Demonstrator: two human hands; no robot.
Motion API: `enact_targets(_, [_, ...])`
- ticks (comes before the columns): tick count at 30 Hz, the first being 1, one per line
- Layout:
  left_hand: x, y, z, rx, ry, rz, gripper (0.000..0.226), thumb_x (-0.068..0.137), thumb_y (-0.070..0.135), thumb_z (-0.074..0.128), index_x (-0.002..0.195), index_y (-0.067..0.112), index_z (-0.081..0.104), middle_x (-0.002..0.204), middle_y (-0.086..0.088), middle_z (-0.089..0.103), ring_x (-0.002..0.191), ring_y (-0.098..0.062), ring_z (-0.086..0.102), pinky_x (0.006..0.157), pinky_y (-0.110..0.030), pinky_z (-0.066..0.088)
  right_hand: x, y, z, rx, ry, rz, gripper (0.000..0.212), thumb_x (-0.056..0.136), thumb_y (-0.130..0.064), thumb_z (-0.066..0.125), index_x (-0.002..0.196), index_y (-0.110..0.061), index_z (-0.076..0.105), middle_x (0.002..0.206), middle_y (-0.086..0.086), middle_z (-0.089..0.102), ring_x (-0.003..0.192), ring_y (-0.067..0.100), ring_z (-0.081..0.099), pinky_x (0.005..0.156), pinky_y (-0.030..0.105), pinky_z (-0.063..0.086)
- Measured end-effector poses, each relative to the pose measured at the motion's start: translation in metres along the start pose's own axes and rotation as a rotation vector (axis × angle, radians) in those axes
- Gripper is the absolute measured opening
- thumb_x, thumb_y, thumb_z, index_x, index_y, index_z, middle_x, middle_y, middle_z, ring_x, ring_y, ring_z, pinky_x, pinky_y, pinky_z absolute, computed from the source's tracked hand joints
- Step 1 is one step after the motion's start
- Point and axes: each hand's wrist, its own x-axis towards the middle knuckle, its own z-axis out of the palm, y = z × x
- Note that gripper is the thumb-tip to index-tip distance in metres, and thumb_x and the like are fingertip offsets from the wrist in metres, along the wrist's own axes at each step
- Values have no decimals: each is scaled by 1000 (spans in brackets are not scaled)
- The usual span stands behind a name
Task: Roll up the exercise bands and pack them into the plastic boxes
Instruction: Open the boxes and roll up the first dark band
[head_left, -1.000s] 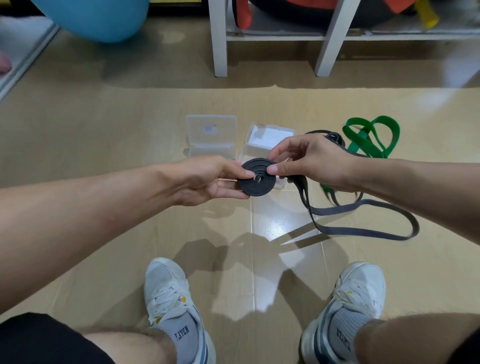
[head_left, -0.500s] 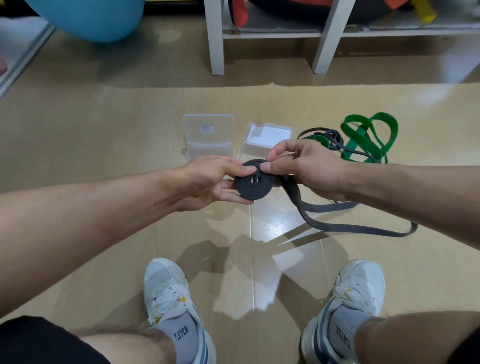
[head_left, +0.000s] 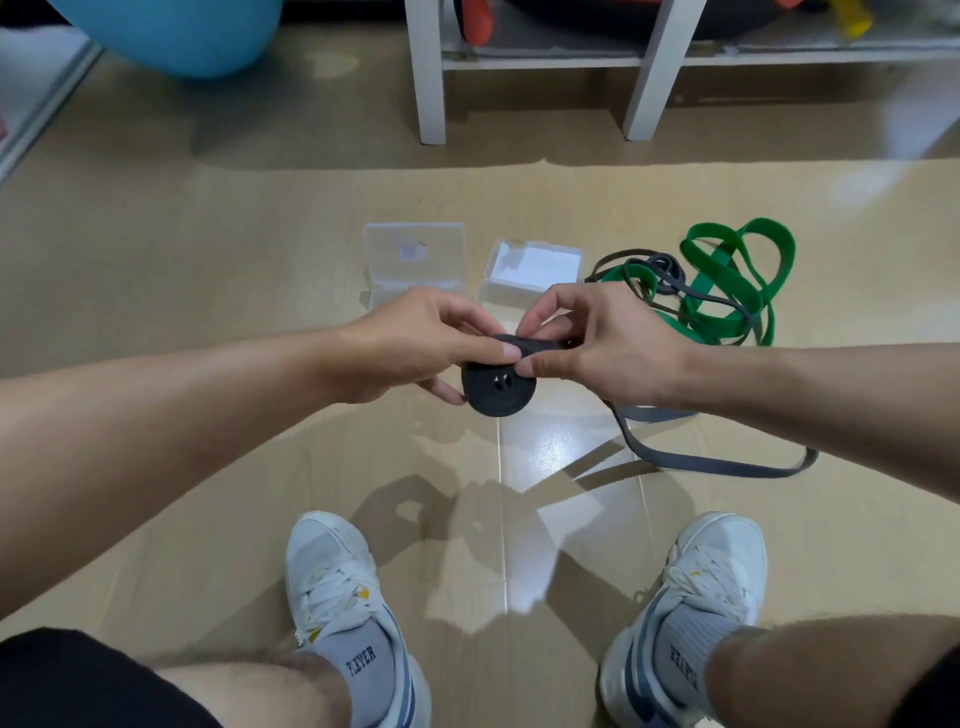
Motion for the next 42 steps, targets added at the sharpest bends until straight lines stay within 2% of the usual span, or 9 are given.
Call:
enact_targets(3, [-1,7,1,119,10,51,19,81,18,85,97,12,78,80,0,78,81,-11,75,73,-39,65,-2,-2,2,-52,-4,-29,24,81,-22,85,95,-24,65,87,-12,79,88,14,75,91,50,57])
enact_targets(9, [-1,10,3,202,28,60,20,77,1,82,94,7,73,70,-1,74,65,-15,74,70,-39,65,-3,4,5,48,-15,-68,29,82,-13,84,95,-19,58,87,-3,80,88,25,76,93,50,56])
enact_targets(15, [-4,-2,-2,86,89,63,20,74,-3,84,87,7,73,71,-4,71,70,-19,74,72,-41,65,0,7,-3,-22,-45,-147,27,79,-17,87,88,-12,62,83,3,78,76,26,70,76,37,54])
enact_targets(21, [-4,-10,-5,-21,68,75,19,76,-9,80,86,3,71,77,-14,72,73,-23,74,71,-40,65,5,13,-5,-100,-34,-133,30,74,-27,90,82,-16,64,80,-2,78,77,20,72,78,37,57])
enact_targets(27, [-1,-10,-4,-347,83,37,29,82,-19,64,77,8,53,87,-17,65,85,-28,71,69,-40,63,-6,26,2,100,53,-59,29,76,-15,89,84,-7,62,76,19,69,66,16,61,67,25,54])
enact_targets(32, [1,-12,-6,-395,-6,41,31,66,-11,65,88,9,56,81,-8,66,77,-20,71,68,-33,61,-9,23,4,41,23,-95,24,80,-12,85,83,-13,61,73,0,63,64,12,58,65,25,53])
enact_targets(36, [-4,-8,-1,-123,-70,70,34,76,-6,82,105,7,72,98,-14,72,90,-21,72,82,-34,62,-8,17,0,-127,-7,-157,21,81,-22,85,83,-22,64,75,0,68,70,25,63,70,40,54])
enact_targets(39, [-7,-6,6,213,23,116,18,73,16,90,85,15,76,77,-2,72,70,-10,65,67,-22,51,-9,11,-3,-229,-77,-176,18,82,-25,83,85,-27,65,68,-5,65,56,13,53,59,32,46])
enact_targets(42, [-6,-7,7,328,50,155,15,72,26,92,77,24,78,79,-3,71,67,-12,61,65,-25,46,-13,4,-9,-311,-134,-189,16,83,-27,82,87,-27,66,63,-14,61,53,5,48,53,18,39])
